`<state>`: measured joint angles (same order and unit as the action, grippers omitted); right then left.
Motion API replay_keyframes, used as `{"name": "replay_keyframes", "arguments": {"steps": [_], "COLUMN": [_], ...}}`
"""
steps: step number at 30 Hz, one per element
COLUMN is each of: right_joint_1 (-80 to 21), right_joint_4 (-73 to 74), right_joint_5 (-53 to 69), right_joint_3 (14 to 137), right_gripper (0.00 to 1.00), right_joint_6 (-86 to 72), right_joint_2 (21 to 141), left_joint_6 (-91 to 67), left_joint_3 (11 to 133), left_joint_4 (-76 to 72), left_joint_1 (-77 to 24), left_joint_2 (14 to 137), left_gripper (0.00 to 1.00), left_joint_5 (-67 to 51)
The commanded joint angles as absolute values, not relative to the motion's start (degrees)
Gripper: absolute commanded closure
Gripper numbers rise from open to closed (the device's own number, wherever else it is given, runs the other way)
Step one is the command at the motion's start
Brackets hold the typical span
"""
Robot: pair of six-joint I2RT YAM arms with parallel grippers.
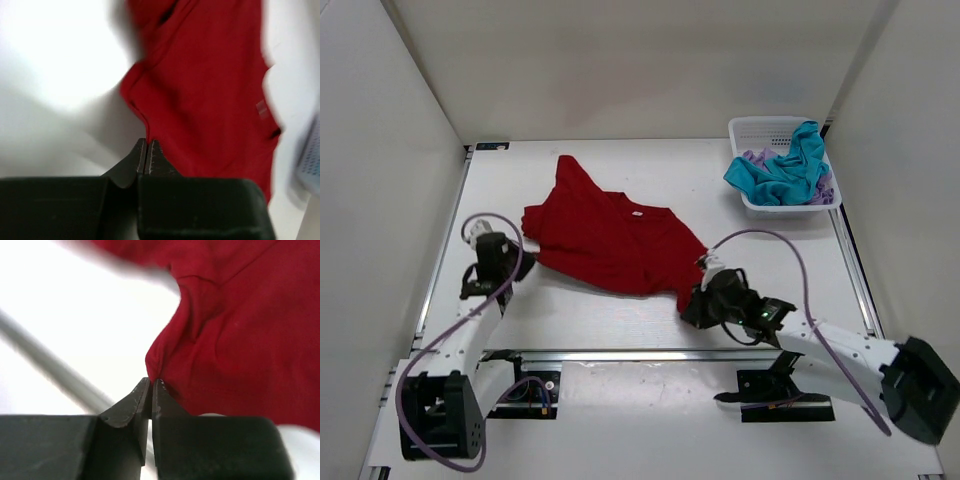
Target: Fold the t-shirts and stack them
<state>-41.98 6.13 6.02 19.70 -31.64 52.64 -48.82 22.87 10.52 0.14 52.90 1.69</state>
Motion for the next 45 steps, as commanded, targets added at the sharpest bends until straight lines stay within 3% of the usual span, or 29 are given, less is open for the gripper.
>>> {"name": "replay_keyframes", "arguments": {"steps": [1, 4, 5, 6, 9, 11, 13, 17, 24, 32, 36, 45], "right_joint_1": [-53.22, -58.09, -57.40, -55.22, -47.06, -41.61, -35.26, -24.88, -32.95, -36.91, -32.18, -26.30], "right_joint_4": [3.60, 8.07, 8.87, 9.22, 10.02, 11.15, 13.43, 19.06, 30.73, 39.28, 35.69, 30.34], "right_joint_5": [4.22, 2.29, 2.20, 2.37, 4.92, 4.83, 5.62, 6.33, -7.54, -11.69, -1.43, 8.60], "right_joint_3": [23.45, 29.07, 29.87, 29.88, 27.08, 25.24, 23.65, 19.60, 20.65, 24.52, 21.89, 16.27], "right_gripper": [1.00, 0.89, 0.72, 0.62, 0.52, 0.55, 0.65, 0.72, 0.63, 0.59, 0.62, 0.69], "right_joint_6": [-35.67, -33.50, -32.44, -32.00, -31.47, -31.03, -31.03, -31.46, -40.24, -46.49, -45.08, -45.01], "right_joint_2": [58.52, 64.33, 64.34, 62.86, 55.14, 49.33, 45.64, 40.79, 42.88, 47.71, 49.57, 47.45], "left_joint_6": [-41.67, -40.26, -39.91, -39.12, -37.09, -37.44, -37.27, -38.23, -39.39, -36.47, -37.35, -38.50], "left_joint_3": [33.37, 36.82, 37.35, 37.79, 36.83, 35.95, 36.74, 38.06, 33.58, 29.72, 27.60, 26.81], "left_joint_4": [10.99, 11.07, 11.51, 11.86, 11.42, 10.37, 10.02, 8.97, 3.86, 0.89, -1.67, -3.69], "left_joint_1": [5.25, 10.35, 10.54, 10.46, 12.38, 14.40, 14.50, 9.60, 3.09, -6.50, -6.06, -5.18], "left_joint_2": [56.94, 61.16, 62.30, 62.66, 63.19, 63.98, 64.95, 66.80, 62.49, 59.33, 58.80, 58.62], "left_gripper": [1.00, 1.00, 1.00, 1.00, 1.00, 1.00, 1.00, 1.00, 1.00, 1.00, 1.00, 1.00], "left_joint_5": [0.02, -4.47, -4.74, -4.14, -4.48, -5.88, -6.59, -4.76, -4.84, -2.71, -5.36, -8.08]}}
